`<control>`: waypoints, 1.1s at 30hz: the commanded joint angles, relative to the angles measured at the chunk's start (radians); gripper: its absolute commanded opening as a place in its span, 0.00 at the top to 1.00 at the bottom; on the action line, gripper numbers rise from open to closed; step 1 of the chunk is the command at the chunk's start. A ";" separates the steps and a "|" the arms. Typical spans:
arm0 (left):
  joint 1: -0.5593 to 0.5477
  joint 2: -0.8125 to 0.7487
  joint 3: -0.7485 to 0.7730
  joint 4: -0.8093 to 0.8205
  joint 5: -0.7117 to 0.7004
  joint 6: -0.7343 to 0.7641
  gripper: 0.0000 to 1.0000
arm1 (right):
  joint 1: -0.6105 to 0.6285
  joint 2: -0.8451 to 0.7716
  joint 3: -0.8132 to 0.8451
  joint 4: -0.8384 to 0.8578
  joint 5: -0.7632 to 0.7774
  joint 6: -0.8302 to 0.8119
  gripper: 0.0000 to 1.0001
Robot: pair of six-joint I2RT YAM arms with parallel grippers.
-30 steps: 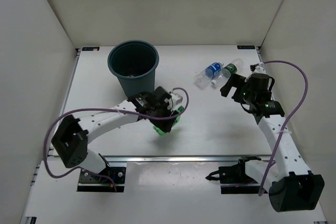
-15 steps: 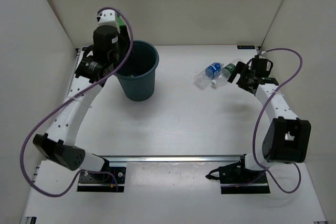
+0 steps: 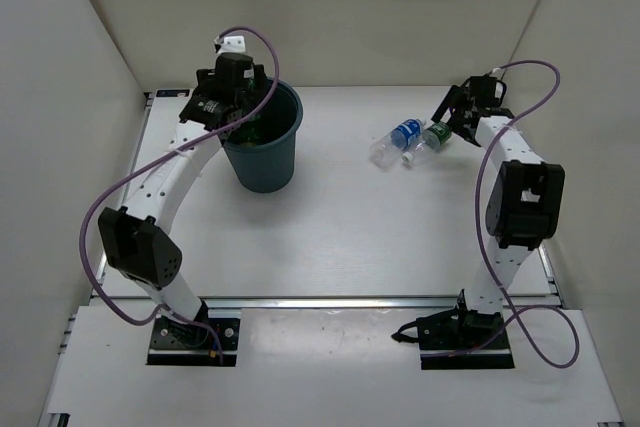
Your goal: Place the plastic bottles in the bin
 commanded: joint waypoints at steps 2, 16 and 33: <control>-0.047 -0.070 0.130 -0.070 0.001 0.022 0.01 | 0.014 0.075 0.120 -0.009 0.070 0.025 0.01; -0.222 -0.410 -0.526 -0.139 0.561 -0.110 0.01 | 0.015 0.340 0.329 -0.115 0.116 0.079 0.08; -0.101 -0.671 -0.712 -0.176 0.487 -0.179 0.01 | 0.033 -0.009 0.113 -0.084 0.258 0.032 0.64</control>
